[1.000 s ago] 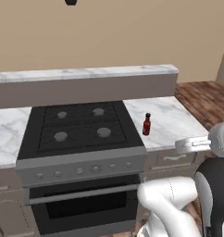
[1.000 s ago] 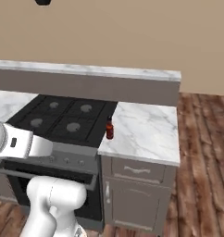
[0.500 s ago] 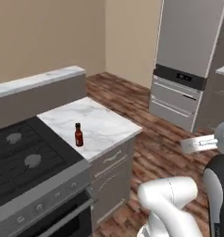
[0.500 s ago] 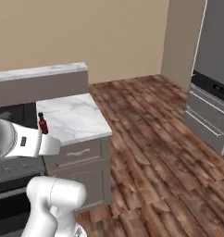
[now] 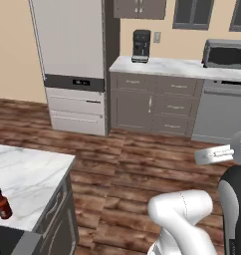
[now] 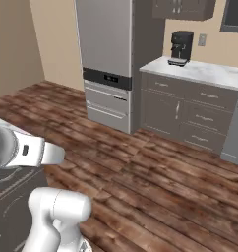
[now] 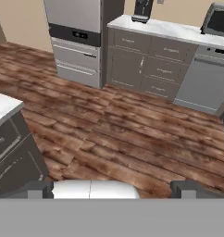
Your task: Take 2 condiments from the cabinet and move them on the counter near the stove.Make sure the condiments are lined up with each other, next to each other.
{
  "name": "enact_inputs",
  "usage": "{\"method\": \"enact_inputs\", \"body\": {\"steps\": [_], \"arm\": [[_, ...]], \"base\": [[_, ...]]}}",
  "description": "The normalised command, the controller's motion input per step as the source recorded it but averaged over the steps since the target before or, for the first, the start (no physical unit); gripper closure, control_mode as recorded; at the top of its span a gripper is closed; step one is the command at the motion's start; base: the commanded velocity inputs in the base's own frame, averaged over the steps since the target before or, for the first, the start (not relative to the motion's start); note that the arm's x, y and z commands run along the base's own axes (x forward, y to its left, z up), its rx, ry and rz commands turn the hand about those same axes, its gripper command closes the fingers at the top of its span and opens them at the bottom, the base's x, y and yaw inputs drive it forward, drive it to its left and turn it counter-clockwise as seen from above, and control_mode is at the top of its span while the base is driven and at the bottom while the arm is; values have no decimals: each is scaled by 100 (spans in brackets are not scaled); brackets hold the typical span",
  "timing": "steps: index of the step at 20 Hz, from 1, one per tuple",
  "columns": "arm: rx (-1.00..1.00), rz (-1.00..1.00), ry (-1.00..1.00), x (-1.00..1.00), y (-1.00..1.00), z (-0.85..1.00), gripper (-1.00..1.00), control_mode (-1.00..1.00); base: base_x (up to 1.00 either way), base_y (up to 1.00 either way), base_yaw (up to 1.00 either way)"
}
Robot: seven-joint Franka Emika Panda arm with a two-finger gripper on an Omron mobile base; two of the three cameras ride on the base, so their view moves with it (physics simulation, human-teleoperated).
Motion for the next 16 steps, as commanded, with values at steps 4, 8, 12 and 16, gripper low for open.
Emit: {"method": "enact_inputs", "body": {"steps": [4,8,12,16], "arm": [[0,0,0,0,0,0,-100,100],[0,0,0,0,0,0,-100,100],[0,0,0,0,0,0,-100,100],[0,0,0,0,0,0,-100,100]], "base": [[0,0,-94],[6,0,-84],[61,-5,-62],[92,-1,-33]]}}
